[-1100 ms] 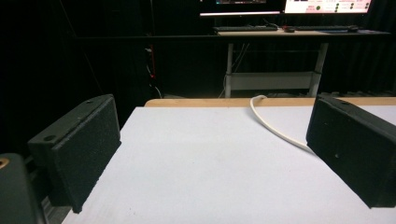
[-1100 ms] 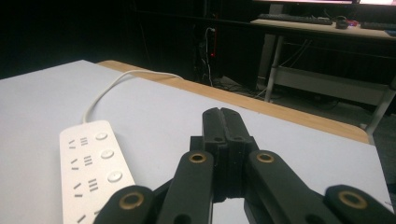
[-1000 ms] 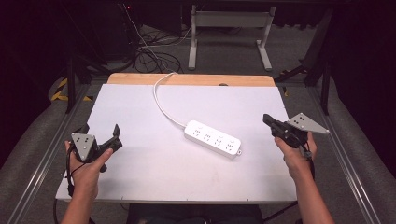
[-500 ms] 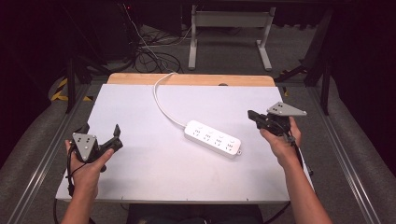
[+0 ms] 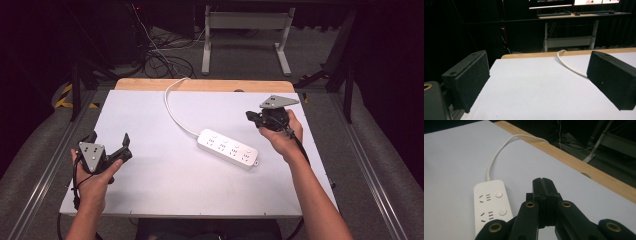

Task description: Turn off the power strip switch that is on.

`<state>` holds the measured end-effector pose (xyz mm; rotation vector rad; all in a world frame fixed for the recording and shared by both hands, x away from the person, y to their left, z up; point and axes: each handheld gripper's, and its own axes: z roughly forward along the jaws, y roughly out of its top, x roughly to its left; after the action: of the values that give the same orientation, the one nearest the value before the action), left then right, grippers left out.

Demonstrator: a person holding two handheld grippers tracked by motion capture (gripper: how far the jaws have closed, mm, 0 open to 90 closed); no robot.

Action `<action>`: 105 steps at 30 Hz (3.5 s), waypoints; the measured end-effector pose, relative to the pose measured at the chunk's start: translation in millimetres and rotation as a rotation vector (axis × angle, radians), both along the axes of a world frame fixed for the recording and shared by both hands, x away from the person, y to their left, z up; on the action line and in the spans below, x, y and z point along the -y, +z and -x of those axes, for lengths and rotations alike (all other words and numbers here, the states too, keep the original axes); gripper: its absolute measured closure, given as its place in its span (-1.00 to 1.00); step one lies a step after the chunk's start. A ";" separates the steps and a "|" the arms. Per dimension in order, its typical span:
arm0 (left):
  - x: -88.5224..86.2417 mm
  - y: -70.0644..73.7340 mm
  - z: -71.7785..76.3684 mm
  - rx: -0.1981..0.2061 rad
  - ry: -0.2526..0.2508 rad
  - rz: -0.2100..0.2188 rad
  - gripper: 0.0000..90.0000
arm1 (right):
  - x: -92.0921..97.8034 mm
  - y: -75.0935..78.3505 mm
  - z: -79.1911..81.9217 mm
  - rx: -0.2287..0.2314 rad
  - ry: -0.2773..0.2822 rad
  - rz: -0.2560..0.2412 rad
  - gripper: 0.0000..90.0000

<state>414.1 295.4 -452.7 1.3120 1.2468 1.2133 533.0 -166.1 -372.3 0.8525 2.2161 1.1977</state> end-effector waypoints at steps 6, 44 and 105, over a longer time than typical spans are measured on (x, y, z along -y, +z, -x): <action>0.6 -0.1 -0.5 -0.002 -0.005 0.002 -0.89 | -24.6 -2.4 -7.3 -0.027 0.035 0.056 1.00; 0.1 -1.3 0.9 -0.014 -0.015 0.013 -0.89 | -115.2 -68.5 -41.7 -0.270 0.112 0.264 1.00; 2.3 -1.2 0.4 -0.020 -0.024 0.024 -0.88 | -112.3 -69.6 -52.1 -0.466 0.010 0.160 1.00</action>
<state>413.7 293.1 -453.9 1.3207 1.2525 1.1681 585.2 -53.8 -441.9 1.1451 2.6396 0.8724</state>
